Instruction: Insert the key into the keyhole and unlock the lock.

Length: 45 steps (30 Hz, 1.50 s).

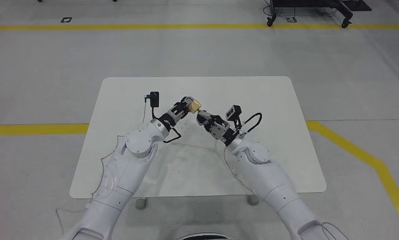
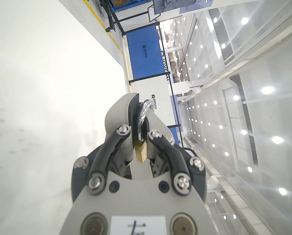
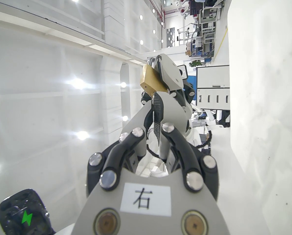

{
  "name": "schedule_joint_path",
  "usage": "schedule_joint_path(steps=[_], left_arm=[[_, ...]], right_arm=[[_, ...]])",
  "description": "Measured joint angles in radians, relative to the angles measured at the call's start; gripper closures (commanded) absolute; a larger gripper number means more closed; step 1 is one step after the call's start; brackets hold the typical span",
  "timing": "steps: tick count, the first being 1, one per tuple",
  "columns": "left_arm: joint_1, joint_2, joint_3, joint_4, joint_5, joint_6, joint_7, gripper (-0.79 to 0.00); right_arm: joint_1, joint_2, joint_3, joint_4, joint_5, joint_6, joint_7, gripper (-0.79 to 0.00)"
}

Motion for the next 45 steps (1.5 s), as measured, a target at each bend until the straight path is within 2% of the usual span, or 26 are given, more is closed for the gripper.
schedule_joint_path(steps=[15,24,40,41,43,45], left_arm=[[0.006,0.0,-0.008,-0.002,-0.004,-0.035,-0.011,0.0],[0.007,0.0,-0.011,-0.002,0.0,-0.069,-0.024,0.0],[0.015,0.003,-0.022,-0.01,0.022,-0.128,-0.03,0.0],[0.015,0.003,-0.022,-0.01,0.022,-0.129,-0.03,0.0],[0.016,0.004,-0.023,-0.011,0.025,-0.131,-0.032,0.0],[0.016,0.004,-0.02,-0.013,0.034,-0.138,-0.035,0.0]], right_arm=[[0.056,-0.005,0.029,0.12,0.227,0.16,0.239,0.0],[0.088,-0.009,0.03,0.186,0.295,0.227,0.362,0.0],[0.118,-0.017,0.028,0.249,0.339,0.258,0.429,0.0],[0.119,-0.018,0.029,0.251,0.345,0.259,0.437,-0.209],[0.12,-0.018,0.032,0.257,0.351,0.257,0.448,-0.785],[0.121,-0.019,0.035,0.261,0.353,0.248,0.449,-0.785]])
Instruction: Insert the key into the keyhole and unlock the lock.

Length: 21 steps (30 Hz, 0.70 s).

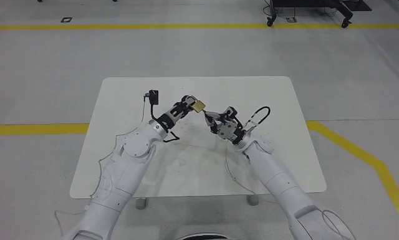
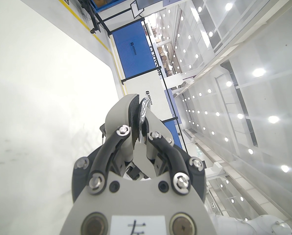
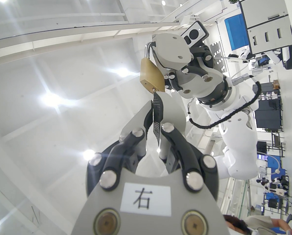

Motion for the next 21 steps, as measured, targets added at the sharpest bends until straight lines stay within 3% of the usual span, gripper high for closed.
schedule_joint_path(steps=[8,14,17,21], left_arm=[[0.002,0.0,-0.005,-0.001,-0.013,-0.015,-0.003,0.0],[-0.002,0.002,-0.01,-0.004,-0.014,0.003,-0.021,0.0],[-0.009,0.008,-0.018,-0.018,0.004,0.05,-0.063,0.0],[-0.038,0.03,-0.018,-0.061,0.145,0.219,-0.215,0.0]], right_arm=[[-0.012,0.002,0.019,-0.014,0.002,-0.061,0.02,-0.785],[-0.057,0.015,0.076,-0.067,-0.003,-0.214,0.038,-0.785],[-0.08,0.02,0.098,-0.089,0.006,-0.244,0.036,-0.785],[-0.079,0.019,0.097,-0.089,0.007,-0.241,0.037,-0.785]])
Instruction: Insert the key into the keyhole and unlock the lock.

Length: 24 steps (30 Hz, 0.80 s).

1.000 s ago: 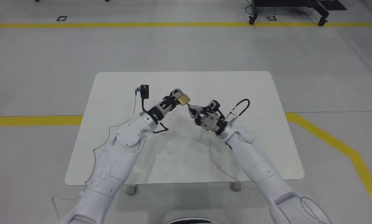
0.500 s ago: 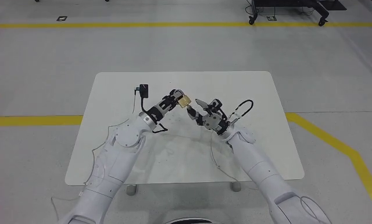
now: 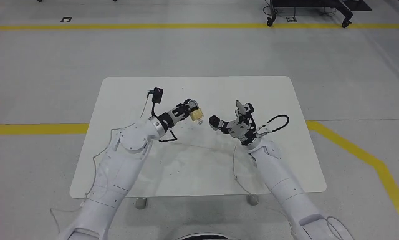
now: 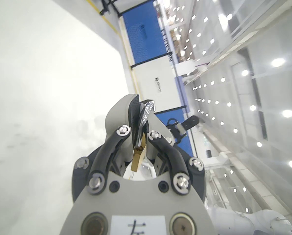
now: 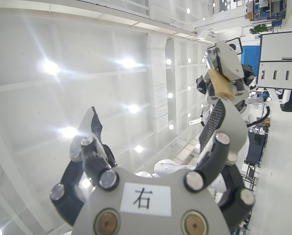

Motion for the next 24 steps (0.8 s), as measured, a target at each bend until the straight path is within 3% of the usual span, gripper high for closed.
schedule_joint_path(steps=[4,10,14,18,19,21,24], left_arm=[[0.007,0.024,-0.005,-0.052,0.203,0.142,-0.114,0.0],[0.035,0.044,0.0,-0.088,0.391,0.22,-0.152,0.0],[0.034,0.047,0.02,-0.093,0.514,0.276,-0.104,0.0],[0.037,0.042,0.023,-0.1,0.561,0.287,0.04,0.0],[0.037,0.04,0.022,-0.098,0.55,0.279,0.063,-0.046],[0.034,0.039,0.023,-0.088,0.545,0.265,0.086,-0.311],[0.019,0.037,0.039,-0.061,0.582,0.275,0.083,-0.785]], right_arm=[[0.0,0.0,0.0,0.0,0.0,0.0,0.0,-0.785],[0.0,0.0,0.0,0.0,0.0,0.0,0.0,-0.785],[0.0,0.0,0.0,0.0,0.0,0.0,0.0,-0.785],[0.0,0.0,0.0,0.0,0.0,0.0,0.0,-0.785],[0.0,0.0,0.0,0.0,0.0,0.0,0.0,-0.785],[0.0,0.0,0.0,0.0,0.0,0.0,0.0,-0.785],[0.0,0.0,0.0,0.0,0.0,0.0,0.0,-0.785]])
